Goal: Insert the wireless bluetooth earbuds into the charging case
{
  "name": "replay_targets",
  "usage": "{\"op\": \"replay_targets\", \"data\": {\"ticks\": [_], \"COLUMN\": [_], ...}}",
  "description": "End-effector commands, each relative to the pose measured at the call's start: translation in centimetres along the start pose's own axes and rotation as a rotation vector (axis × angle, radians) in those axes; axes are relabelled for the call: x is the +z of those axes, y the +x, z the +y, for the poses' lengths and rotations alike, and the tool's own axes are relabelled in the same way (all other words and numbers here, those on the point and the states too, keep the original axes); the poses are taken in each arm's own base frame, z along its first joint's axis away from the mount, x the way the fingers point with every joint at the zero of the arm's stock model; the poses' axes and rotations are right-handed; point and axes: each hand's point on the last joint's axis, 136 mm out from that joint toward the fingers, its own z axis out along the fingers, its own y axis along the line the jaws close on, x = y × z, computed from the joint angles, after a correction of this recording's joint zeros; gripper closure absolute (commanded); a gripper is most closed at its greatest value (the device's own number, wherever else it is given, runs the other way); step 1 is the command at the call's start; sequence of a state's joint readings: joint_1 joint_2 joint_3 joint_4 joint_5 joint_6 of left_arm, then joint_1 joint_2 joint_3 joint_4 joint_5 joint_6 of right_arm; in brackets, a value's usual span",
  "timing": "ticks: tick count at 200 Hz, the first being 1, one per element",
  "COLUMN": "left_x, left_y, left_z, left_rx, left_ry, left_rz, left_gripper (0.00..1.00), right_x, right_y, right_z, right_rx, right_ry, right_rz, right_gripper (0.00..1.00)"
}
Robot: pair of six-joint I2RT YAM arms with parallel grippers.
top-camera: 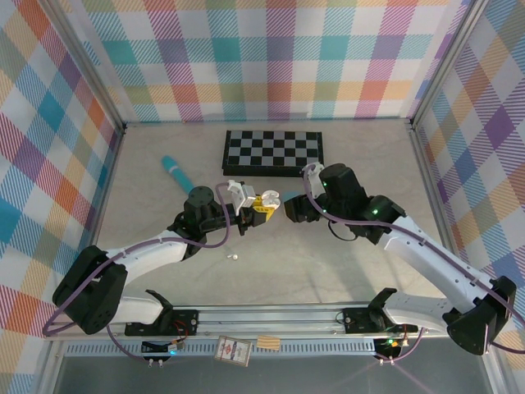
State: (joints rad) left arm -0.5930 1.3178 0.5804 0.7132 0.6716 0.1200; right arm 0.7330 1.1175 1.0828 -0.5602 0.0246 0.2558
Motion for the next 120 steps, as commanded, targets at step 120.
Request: {"op": "replay_targets", "data": {"ticks": [120], "left_x": [-0.7], "left_y": [-1.7], "left_z": [-0.4], "left_rx": [0.039], "left_ry": [0.012], "left_rz": [-0.056], "left_gripper": [0.98], "right_x": [1.1], "right_y": [0.0], "right_z": [-1.7], "right_rx": [0.108], "right_ry": [0.032], "right_rz": [0.013], "right_gripper": [0.29]}}
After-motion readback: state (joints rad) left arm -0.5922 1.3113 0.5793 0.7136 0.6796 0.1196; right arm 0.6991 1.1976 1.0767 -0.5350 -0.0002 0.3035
